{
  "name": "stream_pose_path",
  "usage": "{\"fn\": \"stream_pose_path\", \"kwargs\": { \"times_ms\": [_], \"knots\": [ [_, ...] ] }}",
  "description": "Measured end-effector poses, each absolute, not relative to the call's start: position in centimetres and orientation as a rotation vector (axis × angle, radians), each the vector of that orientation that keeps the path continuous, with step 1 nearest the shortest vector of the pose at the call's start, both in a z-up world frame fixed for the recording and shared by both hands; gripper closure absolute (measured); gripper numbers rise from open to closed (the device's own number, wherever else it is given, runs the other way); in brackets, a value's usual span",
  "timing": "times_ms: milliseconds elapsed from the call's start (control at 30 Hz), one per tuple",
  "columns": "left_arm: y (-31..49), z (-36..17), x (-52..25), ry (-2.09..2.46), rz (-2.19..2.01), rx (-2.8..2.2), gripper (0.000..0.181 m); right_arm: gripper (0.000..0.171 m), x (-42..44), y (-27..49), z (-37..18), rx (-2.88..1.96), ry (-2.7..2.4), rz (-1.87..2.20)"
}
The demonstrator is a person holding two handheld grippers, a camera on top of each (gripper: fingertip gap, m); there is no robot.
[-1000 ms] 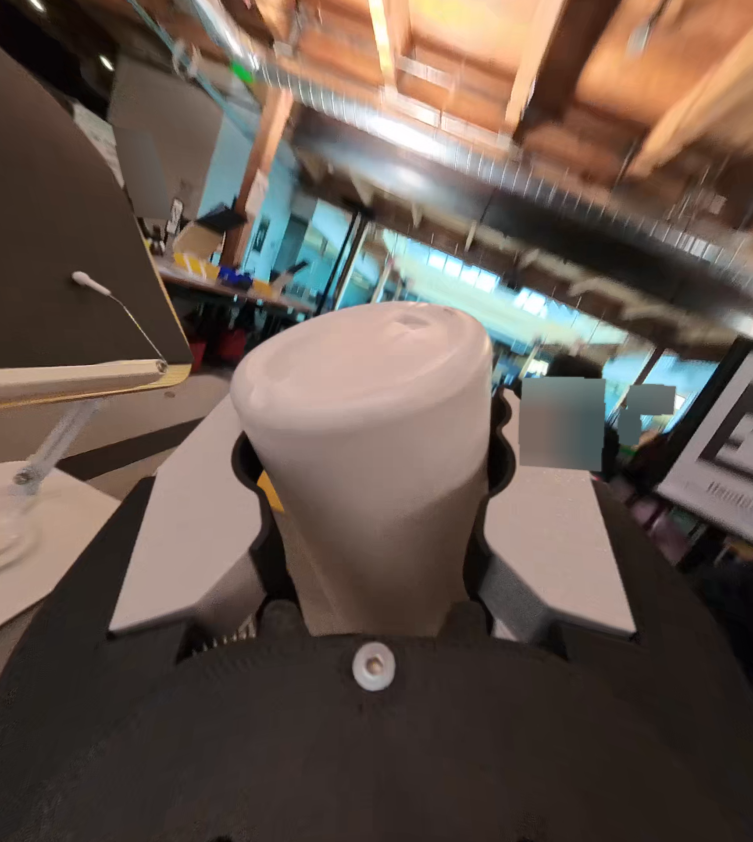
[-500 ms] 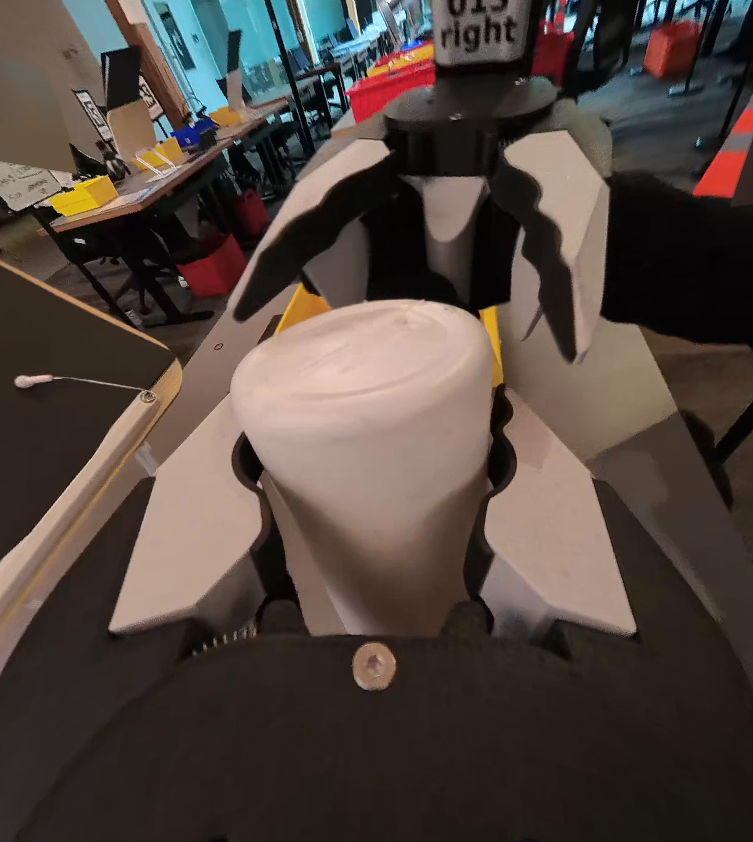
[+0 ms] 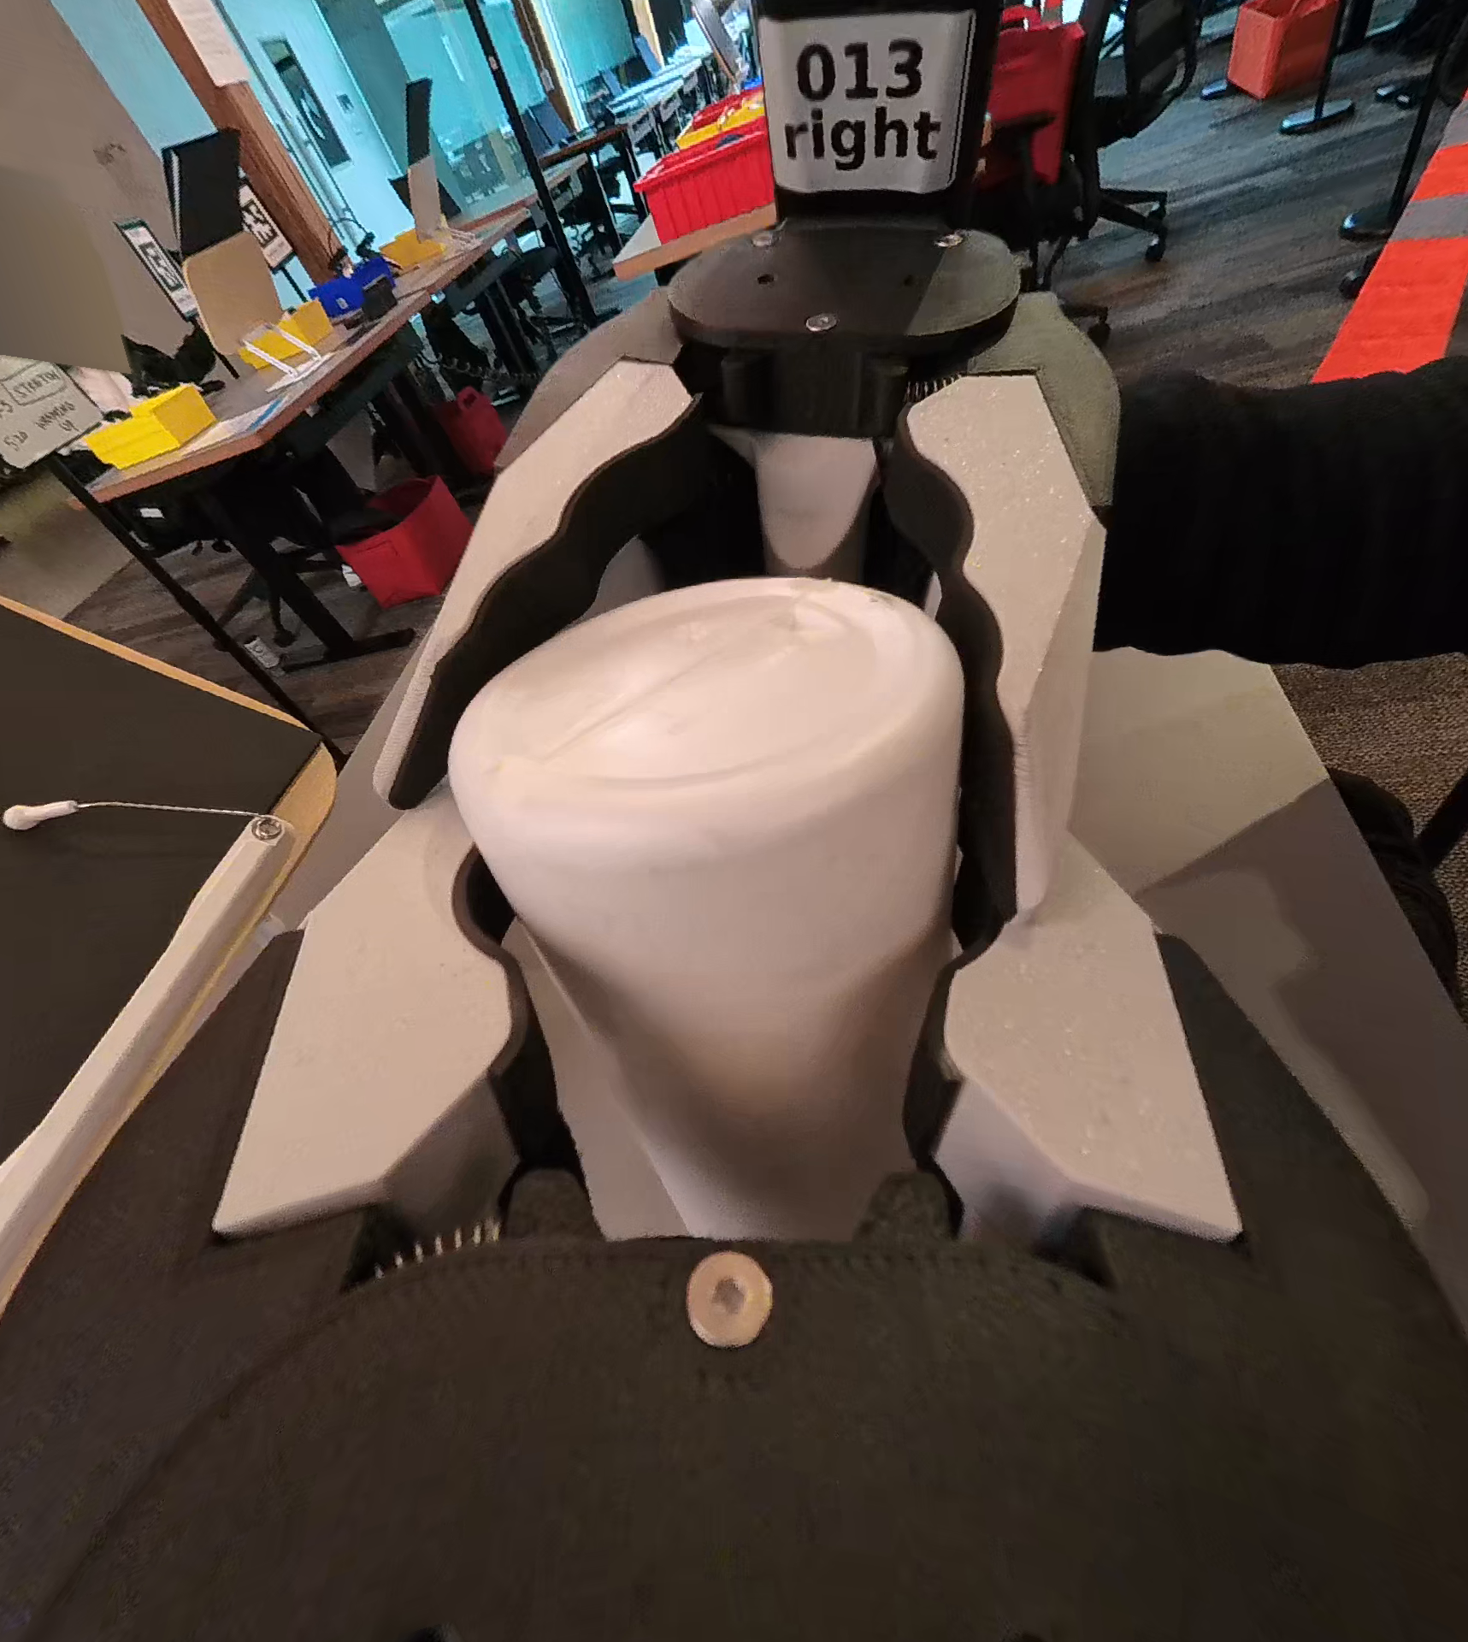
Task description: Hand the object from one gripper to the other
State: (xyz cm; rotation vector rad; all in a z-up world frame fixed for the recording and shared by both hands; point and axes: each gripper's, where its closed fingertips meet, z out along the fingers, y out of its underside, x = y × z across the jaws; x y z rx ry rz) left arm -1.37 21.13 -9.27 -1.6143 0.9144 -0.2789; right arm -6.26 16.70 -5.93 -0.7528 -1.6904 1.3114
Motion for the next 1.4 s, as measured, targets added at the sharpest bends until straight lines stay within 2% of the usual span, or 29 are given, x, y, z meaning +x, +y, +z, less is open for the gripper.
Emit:
{"fn": "stream_pose_path", "kwargs": {
  "times_ms": [600,833,1067,1300,1400],
  "knots": [
    [21.8,-10.0,-1.0,0.91,-0.305,-1.62,0.08,0.087,-6.0,17.3,-6.3,-0.79,-1.617,1.272],
    [22.1,-9.9,-1.7,0.874,-0.292,-1.626,0.088,0.087,-5.5,18.6,-5.5,-0.813,-1.531,1.309],
    [21.1,-11.1,-3.9,0.719,-0.362,-1.661,0.08,0.087,-4.5,21.4,-3.5,-0.836,-1.428,1.333],
    [20.9,-17.9,-4.5,0.566,-0.485,-1.76,0.065,0.087,-4.3,22.3,-1.3,-0.838,-1.404,1.365],
    [21.6,-19.1,-4.8,0.515,-0.479,-1.752,0.054,0.087,-4.4,22.1,-0.8,-0.839,-1.424,1.353]
  ]
}}
